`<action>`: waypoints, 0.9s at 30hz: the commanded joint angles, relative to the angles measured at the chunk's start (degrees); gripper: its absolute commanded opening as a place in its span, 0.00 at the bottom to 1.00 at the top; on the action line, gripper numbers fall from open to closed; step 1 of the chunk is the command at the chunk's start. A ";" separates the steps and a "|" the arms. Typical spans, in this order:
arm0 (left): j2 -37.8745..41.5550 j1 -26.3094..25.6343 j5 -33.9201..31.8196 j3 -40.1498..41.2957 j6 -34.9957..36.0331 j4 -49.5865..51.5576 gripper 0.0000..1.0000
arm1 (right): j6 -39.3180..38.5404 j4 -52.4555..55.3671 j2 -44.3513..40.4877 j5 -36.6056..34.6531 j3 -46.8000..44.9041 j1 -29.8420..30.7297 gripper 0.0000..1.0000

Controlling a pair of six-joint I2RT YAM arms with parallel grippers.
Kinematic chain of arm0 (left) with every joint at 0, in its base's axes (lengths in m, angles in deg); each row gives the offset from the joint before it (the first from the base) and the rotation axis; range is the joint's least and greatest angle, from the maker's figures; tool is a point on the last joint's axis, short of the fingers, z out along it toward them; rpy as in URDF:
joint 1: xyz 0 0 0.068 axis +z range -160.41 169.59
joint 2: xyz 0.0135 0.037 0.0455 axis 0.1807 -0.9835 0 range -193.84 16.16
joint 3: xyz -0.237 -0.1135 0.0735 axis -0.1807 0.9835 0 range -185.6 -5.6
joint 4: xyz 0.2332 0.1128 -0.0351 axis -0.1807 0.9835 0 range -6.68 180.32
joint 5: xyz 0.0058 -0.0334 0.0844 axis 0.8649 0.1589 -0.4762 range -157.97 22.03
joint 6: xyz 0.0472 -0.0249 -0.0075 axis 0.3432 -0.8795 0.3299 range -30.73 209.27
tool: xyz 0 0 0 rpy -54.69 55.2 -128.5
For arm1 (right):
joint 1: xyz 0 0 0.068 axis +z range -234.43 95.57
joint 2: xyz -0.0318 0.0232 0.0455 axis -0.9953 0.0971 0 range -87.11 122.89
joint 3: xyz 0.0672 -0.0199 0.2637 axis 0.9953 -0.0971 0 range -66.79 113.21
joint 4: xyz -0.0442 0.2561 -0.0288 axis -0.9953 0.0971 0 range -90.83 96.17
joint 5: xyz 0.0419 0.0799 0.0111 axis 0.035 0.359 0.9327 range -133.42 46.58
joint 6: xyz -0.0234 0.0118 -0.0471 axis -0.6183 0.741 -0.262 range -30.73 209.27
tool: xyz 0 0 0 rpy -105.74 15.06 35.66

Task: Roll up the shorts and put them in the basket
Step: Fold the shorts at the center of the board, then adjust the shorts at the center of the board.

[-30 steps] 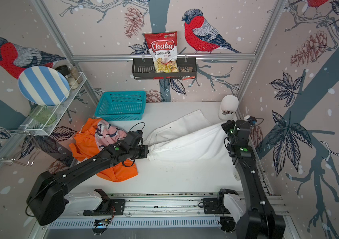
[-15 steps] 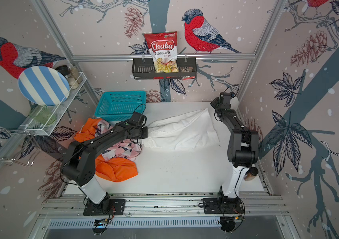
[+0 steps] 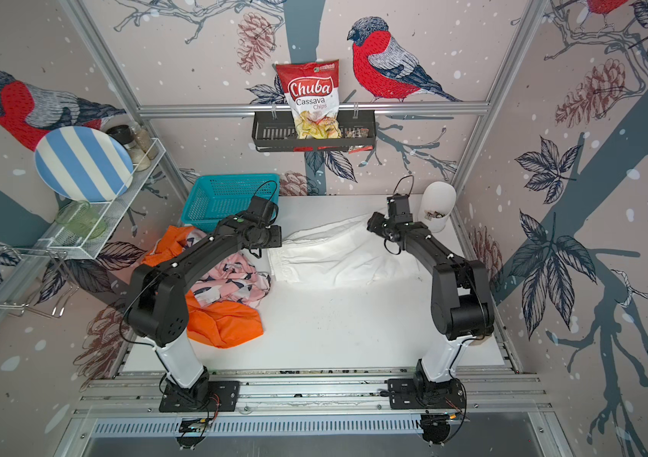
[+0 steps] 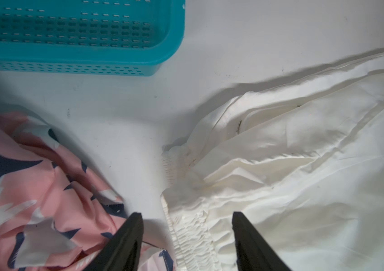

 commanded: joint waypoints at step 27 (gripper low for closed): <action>2.18 -19.04 20.05 27.51 -13.98 -20.57 0.55 | -8.80 -2.28 22.66 10.72 11.11 4.74 0.52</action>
